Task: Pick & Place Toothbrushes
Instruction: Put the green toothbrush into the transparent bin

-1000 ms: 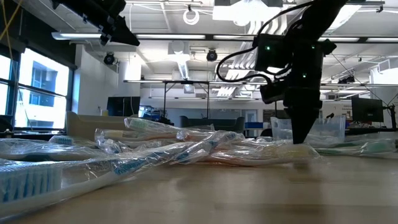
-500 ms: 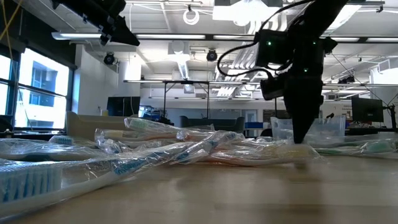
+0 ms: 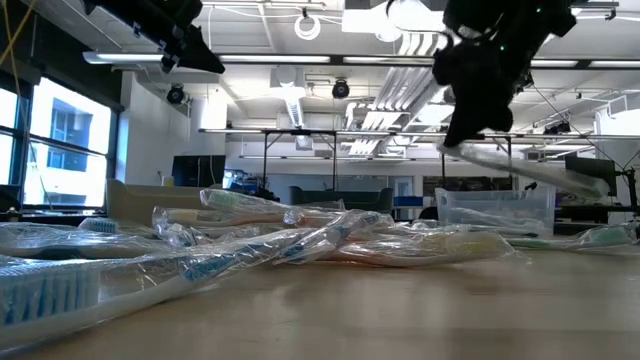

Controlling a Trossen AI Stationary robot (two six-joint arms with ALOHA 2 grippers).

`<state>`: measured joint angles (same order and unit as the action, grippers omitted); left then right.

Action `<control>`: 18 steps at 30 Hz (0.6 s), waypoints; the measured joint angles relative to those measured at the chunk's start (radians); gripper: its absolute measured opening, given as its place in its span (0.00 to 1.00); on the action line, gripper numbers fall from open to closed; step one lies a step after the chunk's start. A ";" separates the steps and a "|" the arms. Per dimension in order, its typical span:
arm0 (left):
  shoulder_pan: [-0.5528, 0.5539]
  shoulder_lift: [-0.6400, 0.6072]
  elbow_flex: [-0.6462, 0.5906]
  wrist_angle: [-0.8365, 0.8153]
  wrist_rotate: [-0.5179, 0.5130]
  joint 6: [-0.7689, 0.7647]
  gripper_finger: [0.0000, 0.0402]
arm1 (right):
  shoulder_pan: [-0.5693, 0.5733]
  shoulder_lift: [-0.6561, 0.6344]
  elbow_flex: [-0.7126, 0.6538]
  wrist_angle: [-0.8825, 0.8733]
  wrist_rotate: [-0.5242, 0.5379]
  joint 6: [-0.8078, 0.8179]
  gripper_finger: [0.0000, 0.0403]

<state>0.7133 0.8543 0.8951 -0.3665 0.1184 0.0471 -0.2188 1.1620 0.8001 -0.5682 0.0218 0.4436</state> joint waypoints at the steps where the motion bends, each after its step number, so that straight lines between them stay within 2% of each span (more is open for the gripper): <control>1: 0.000 0.000 0.000 0.000 0.000 0.000 0.00 | -0.004 -0.029 0.000 0.003 0.012 0.006 0.01; 9: 0.000 0.000 0.000 0.002 0.000 0.000 0.00 | -0.004 -0.188 0.000 0.103 0.116 0.043 0.01; 18: 0.000 0.000 0.000 0.002 0.000 0.000 0.00 | -0.004 -0.217 0.001 0.148 0.160 0.032 0.01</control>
<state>0.7135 0.8543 0.8951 -0.3649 0.1183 0.0471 -0.2226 0.9452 0.8013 -0.4204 0.1814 0.4759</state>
